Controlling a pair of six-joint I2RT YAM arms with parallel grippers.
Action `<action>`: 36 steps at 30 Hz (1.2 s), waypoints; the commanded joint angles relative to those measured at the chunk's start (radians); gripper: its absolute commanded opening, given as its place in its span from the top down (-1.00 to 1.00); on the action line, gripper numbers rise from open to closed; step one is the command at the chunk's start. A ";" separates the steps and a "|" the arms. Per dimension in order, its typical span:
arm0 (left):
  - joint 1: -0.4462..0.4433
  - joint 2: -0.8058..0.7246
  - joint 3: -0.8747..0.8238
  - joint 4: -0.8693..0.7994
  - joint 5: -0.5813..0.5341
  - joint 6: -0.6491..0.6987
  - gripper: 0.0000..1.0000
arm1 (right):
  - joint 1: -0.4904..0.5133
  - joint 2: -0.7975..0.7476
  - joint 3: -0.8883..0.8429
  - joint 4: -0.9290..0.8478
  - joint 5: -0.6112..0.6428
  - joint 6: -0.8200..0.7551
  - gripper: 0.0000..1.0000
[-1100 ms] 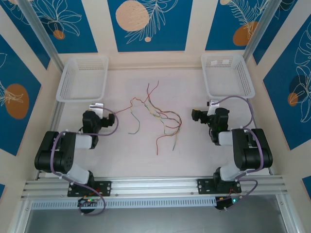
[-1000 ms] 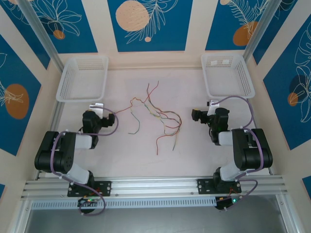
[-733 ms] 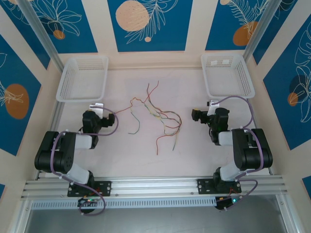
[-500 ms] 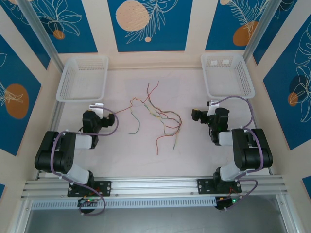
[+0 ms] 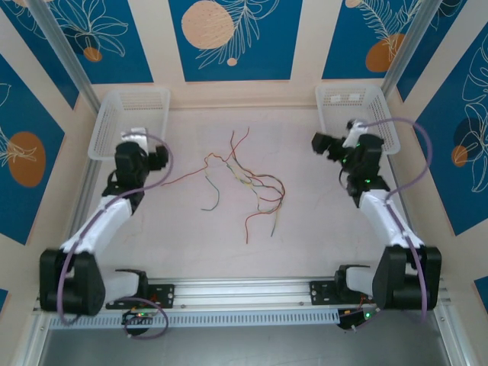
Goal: Untangle the cables
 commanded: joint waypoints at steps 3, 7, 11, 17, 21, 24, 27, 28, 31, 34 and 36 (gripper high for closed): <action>-0.237 0.014 0.183 -0.347 0.123 -0.091 -0.29 | 0.186 0.139 0.206 -0.505 -0.243 0.049 -0.52; -0.356 0.142 0.268 -0.409 0.219 -0.115 -0.27 | 0.301 0.277 0.297 -0.599 -0.191 0.055 -0.46; -0.379 0.237 0.283 -0.369 0.333 -0.181 -0.46 | 0.282 0.362 0.266 -0.455 -0.385 0.179 -0.48; -0.431 0.384 0.339 -0.340 0.356 -0.186 -0.62 | 0.355 0.493 0.314 -0.440 -0.375 0.179 -0.49; -0.454 0.488 0.380 -0.337 0.352 -0.203 -0.59 | 0.382 0.534 0.338 -0.461 -0.327 0.191 -0.48; -0.464 0.541 0.403 -0.340 0.356 -0.208 -0.48 | 0.386 0.524 0.322 -0.459 -0.286 0.202 -0.48; -0.469 0.560 0.408 -0.358 0.338 -0.203 -0.18 | 0.381 0.498 0.303 -0.470 -0.235 0.202 -0.48; -0.469 0.559 0.403 -0.354 0.333 -0.201 0.08 | 0.380 0.487 0.298 -0.477 -0.211 0.201 -0.48; -0.469 0.540 0.386 -0.350 0.302 -0.208 0.56 | 0.380 0.448 0.283 -0.501 -0.151 0.201 -0.48; -0.469 0.505 0.378 -0.349 0.267 -0.225 0.67 | 0.380 0.388 0.252 -0.505 -0.106 0.202 -0.48; -0.468 0.482 0.383 -0.370 0.241 -0.233 0.71 | 0.382 0.317 0.217 -0.522 -0.066 0.194 -0.48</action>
